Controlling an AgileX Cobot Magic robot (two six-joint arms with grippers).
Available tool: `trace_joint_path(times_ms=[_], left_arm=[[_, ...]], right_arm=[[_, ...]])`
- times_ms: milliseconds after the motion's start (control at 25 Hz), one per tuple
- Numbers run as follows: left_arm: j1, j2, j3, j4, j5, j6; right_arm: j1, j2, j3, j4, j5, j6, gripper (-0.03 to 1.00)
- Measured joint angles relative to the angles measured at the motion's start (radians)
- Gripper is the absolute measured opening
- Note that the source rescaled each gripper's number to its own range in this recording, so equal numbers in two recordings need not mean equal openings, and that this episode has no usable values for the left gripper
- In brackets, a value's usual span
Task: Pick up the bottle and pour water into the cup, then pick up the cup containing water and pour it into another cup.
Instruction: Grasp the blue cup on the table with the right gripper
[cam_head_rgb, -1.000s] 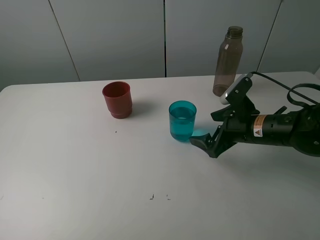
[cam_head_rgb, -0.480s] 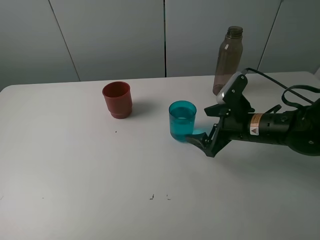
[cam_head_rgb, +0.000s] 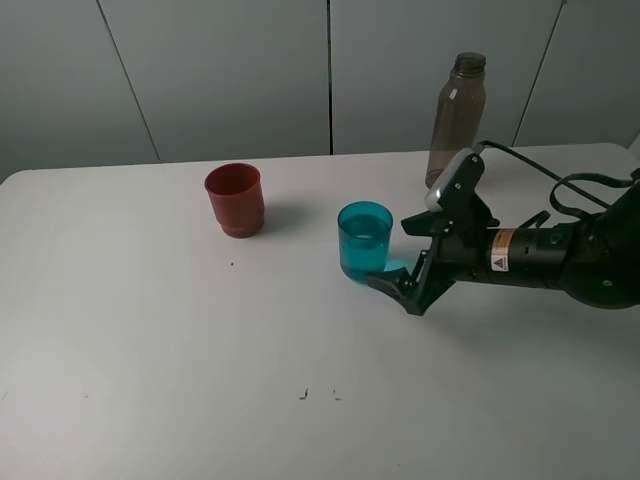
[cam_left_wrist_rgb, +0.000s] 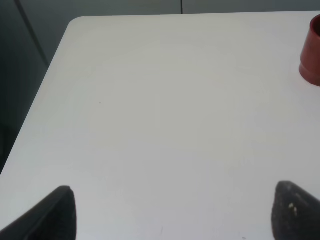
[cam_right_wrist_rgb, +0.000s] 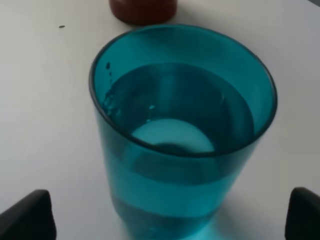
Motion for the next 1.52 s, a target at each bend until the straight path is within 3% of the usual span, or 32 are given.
trace_joint_path(times_ms=[160, 1520], left_arm=[[0.000, 0.000, 0.000, 0.000, 0.000, 0.000], [0.000, 0.000, 0.000, 0.000, 0.000, 0.000]], right_arm=[[0.000, 0.037, -0.008, -0.004, -0.063, 0.000, 1.00], [0.014, 0.179, -0.141, -0.025, -0.178, -0.030, 1.00]])
